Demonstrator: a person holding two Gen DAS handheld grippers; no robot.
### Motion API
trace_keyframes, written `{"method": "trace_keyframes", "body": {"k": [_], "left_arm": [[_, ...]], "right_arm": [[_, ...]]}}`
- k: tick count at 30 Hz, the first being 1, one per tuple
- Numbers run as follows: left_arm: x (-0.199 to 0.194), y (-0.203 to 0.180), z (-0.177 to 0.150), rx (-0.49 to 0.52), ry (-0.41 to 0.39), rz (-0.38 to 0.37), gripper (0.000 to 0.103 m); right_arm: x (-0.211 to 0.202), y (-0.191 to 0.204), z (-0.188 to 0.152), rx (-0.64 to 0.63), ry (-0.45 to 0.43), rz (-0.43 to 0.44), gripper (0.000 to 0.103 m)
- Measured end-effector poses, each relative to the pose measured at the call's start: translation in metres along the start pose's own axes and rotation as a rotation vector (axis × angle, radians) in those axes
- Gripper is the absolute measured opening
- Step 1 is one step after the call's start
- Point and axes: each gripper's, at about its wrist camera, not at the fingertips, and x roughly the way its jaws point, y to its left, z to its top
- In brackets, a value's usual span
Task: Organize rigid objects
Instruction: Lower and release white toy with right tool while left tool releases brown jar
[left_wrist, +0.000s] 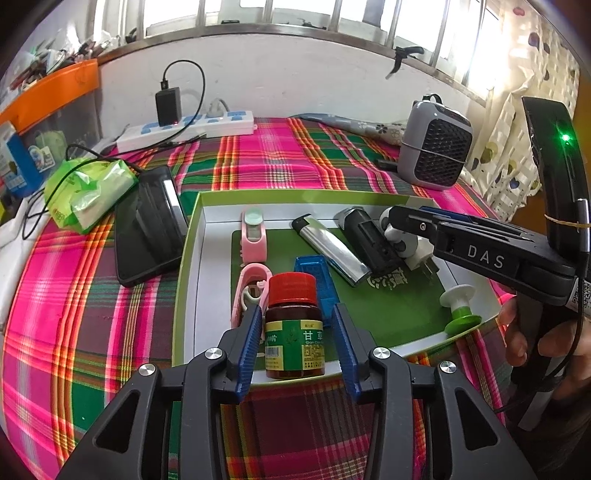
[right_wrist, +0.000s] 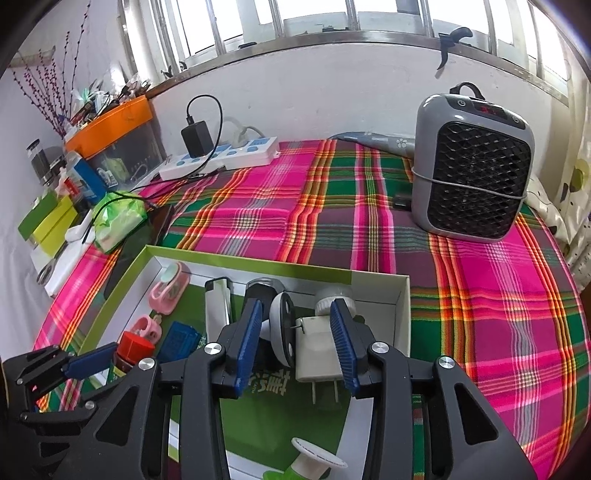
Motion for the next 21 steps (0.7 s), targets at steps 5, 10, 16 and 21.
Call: {"method": "trace_keyframes", "body": {"k": [5,10,16,21], "left_arm": [[-0.004,-0.004,-0.001,0.004,-0.006,0.002,0.038],[-0.011,-0.007,-0.003,0.003,-0.014,0.004,0.038],[-0.026,-0.016,-0.009,0.019,-0.041,0.007,0.038],[-0.039,-0.023,-0.017,0.027,-0.057,0.022,0.038]], "right_arm": [[-0.006,0.000,-0.002,0.006,-0.009,0.002,0.040],[-0.015,0.003,-0.006,0.015,-0.019,0.004,0.040],[-0.033,0.007,-0.016,0.028,-0.045,0.002,0.040],[-0.053,0.013,-0.027,0.032,-0.078,-0.037,0.040]]}}
